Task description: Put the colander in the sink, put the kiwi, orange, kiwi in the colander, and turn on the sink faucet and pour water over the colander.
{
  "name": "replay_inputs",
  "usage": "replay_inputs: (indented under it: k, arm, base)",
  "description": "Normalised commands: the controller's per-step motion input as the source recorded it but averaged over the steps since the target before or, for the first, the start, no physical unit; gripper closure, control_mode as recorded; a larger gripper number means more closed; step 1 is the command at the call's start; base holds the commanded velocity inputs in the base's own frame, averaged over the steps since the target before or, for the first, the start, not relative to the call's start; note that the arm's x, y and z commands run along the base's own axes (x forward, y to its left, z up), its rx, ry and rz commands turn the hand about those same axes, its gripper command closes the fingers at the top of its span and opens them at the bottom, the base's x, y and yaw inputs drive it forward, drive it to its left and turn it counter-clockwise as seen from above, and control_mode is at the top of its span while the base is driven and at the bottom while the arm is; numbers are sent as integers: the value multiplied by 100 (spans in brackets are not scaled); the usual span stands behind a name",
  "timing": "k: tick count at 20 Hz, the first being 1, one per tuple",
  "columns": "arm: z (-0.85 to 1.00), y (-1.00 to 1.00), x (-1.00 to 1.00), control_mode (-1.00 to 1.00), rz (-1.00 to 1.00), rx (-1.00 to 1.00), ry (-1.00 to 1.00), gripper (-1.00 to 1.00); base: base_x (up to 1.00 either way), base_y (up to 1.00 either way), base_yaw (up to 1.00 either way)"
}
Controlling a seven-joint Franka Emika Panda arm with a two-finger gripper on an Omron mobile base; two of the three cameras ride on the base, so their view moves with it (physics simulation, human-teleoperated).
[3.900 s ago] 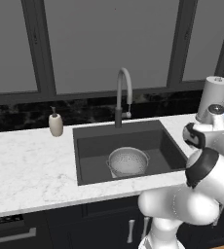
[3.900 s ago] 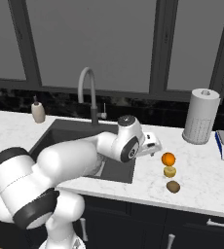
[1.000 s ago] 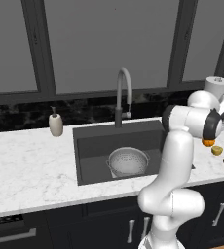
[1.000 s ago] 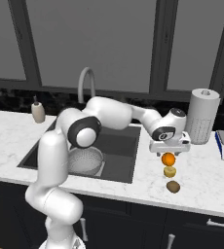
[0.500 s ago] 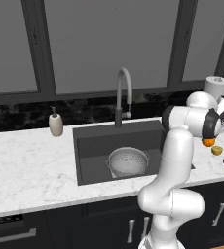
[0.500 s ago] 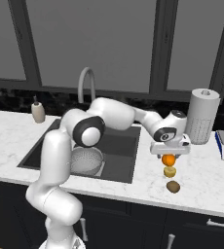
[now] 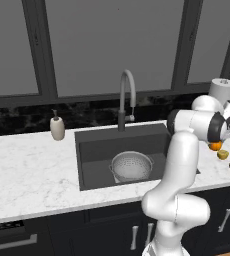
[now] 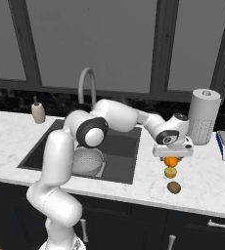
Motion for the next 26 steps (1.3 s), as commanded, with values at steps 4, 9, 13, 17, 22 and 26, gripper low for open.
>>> replay_inputs:
  k: [4, 9, 13, 17, 22, 26]
  arm:
    - [-51, 24, 0, -100, 0, -4, 5, 100]
    - [-48, 24, 0, -100, 0, -4, 4, 100]
    - [6, 32, -18, -100, 3, -1, -6, 100]
    - [28, 69, -25, -100, 5, 0, -19, 100]
    - [31, 96, -7, -100, 0, 0, -18, 100]
    - [8, 100, -14, -100, 0, 0, -13, 100]
  base:
    - [0, 0, 0]
    - [0, 0, 0]
    - [0, 0, 0]
    - [0, 0, 0]
    - [0, 0, 0]
    - [0, 0, 0]
